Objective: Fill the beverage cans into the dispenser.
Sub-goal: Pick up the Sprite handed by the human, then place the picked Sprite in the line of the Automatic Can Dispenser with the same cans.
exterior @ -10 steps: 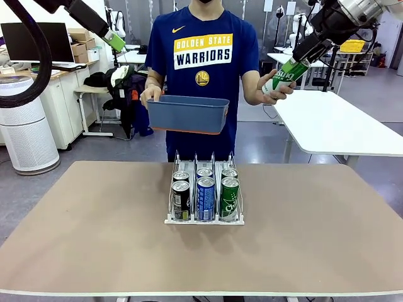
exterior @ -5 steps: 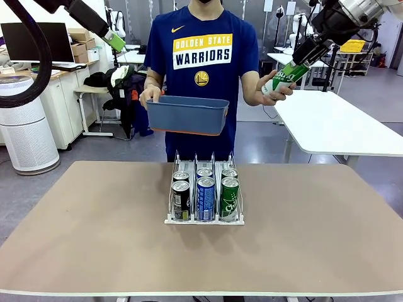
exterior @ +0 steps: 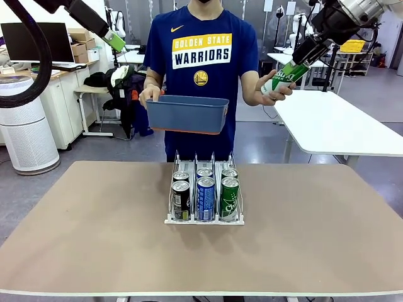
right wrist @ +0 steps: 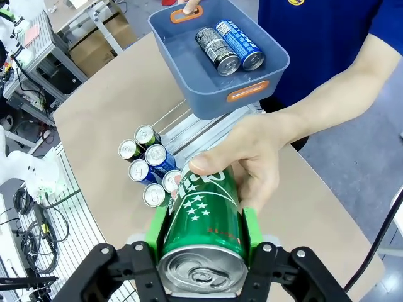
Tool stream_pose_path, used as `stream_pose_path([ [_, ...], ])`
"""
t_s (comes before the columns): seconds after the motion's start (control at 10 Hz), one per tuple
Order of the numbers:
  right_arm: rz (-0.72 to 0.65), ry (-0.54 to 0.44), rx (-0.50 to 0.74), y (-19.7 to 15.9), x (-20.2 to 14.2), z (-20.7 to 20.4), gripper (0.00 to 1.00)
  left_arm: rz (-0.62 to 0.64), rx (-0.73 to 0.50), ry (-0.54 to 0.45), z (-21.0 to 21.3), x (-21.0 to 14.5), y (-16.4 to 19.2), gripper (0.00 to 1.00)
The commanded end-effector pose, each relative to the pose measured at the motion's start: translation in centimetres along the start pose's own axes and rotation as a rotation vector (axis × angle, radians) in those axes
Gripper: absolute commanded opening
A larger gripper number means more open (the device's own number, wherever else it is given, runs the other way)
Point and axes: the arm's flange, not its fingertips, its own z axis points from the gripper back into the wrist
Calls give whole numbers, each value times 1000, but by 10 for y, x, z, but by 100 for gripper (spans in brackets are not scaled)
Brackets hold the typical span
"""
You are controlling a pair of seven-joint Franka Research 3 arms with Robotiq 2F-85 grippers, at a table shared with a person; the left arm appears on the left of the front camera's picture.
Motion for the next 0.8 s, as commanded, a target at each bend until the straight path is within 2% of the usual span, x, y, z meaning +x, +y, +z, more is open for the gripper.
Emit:
stream_pose_path([
  [0.0, 21, -13, 32, -2, 1, 3, 0, 5, -3, 8, 1, -1, -1, 100],
  [0.1, -8, -33, 21, -1, 2, 1, 0, 5, -3, 8, 1, -1, -1, 100],
  [0.2, 3, -1, 0, 0, 0, 0, 0, 5, -3, 8, 1, -1, -1, 100],
  [0.7, 3, -1, 0, 0, 0, 0, 0, 5, -3, 8, 1, -1, -1, 100],
])
